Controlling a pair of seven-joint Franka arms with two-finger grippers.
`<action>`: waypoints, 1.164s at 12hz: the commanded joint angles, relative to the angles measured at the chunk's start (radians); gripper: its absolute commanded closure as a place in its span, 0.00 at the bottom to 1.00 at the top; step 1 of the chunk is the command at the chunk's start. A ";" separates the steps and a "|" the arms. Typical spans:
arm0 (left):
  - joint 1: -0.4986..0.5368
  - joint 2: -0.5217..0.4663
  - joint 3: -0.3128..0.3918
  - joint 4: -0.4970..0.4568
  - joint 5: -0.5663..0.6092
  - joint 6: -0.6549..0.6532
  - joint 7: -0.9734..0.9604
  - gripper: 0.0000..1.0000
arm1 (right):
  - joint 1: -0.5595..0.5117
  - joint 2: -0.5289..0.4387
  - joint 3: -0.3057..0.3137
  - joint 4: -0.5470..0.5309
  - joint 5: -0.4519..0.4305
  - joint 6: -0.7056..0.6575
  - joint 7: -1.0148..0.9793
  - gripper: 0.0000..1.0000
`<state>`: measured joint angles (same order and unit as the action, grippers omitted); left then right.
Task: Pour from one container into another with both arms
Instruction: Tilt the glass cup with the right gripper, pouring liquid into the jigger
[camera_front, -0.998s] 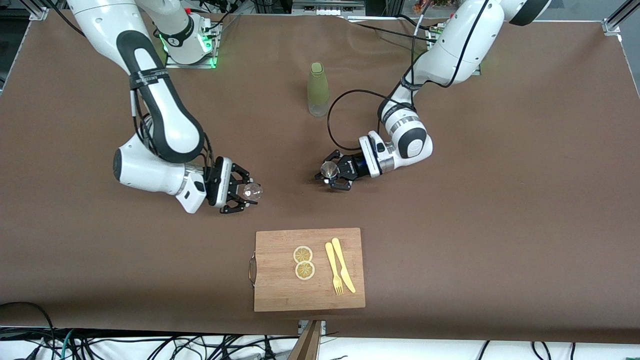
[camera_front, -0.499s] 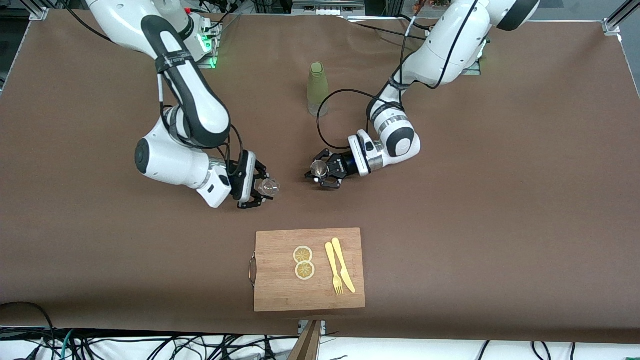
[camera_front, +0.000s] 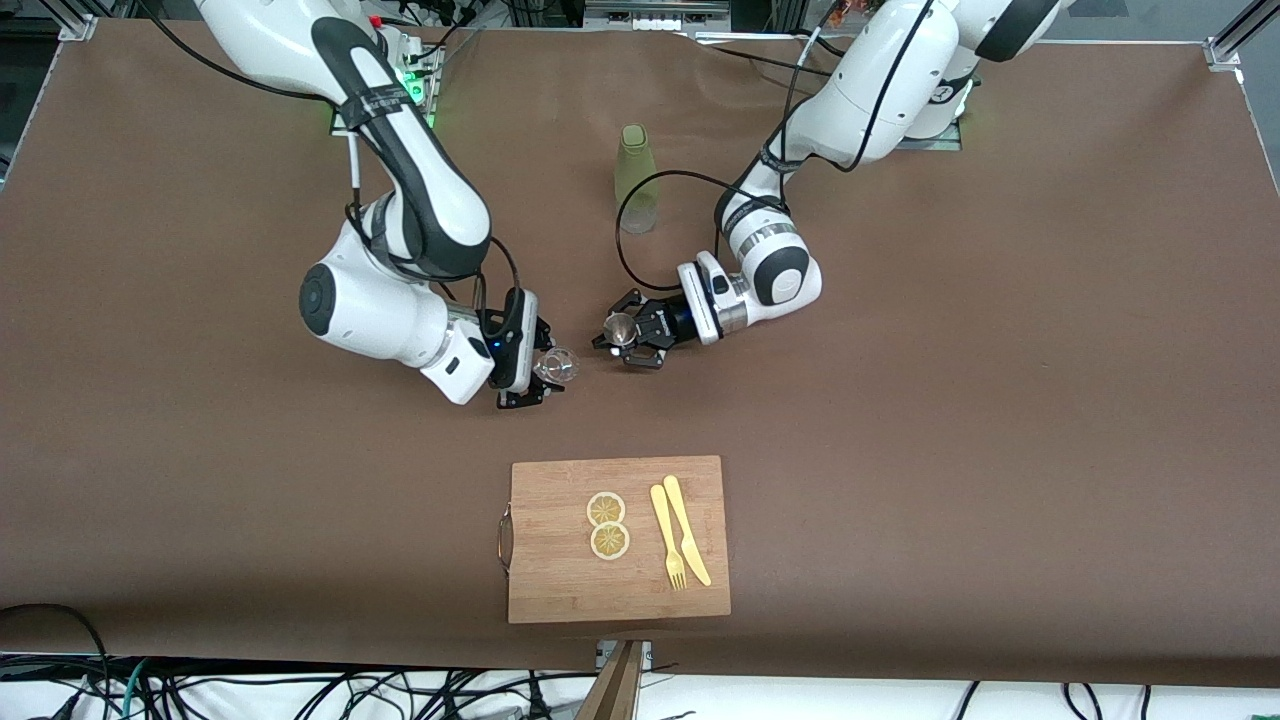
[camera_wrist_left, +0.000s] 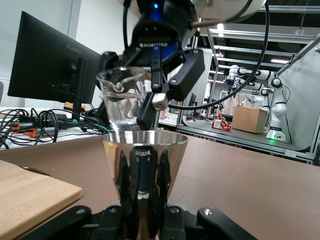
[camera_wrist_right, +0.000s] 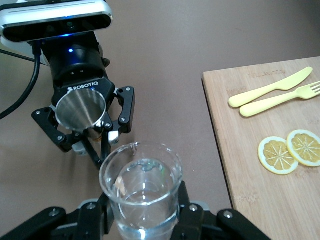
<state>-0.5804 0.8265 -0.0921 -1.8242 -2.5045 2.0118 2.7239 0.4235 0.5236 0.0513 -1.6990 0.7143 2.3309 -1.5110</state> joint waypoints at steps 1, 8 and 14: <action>-0.033 0.025 0.006 0.043 -0.069 0.016 0.066 1.00 | 0.012 -0.034 0.002 -0.011 -0.073 0.005 0.064 0.66; -0.062 0.043 0.008 0.083 -0.097 0.057 0.069 1.00 | 0.017 -0.105 0.025 -0.106 -0.108 0.002 0.066 0.66; -0.067 0.079 0.008 0.134 -0.102 0.073 0.069 1.00 | 0.021 -0.154 0.033 -0.194 -0.145 0.001 0.068 0.66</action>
<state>-0.6251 0.8834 -0.0919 -1.7254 -2.5264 2.0724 2.7239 0.4426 0.4170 0.0776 -1.8416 0.5940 2.3299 -1.4618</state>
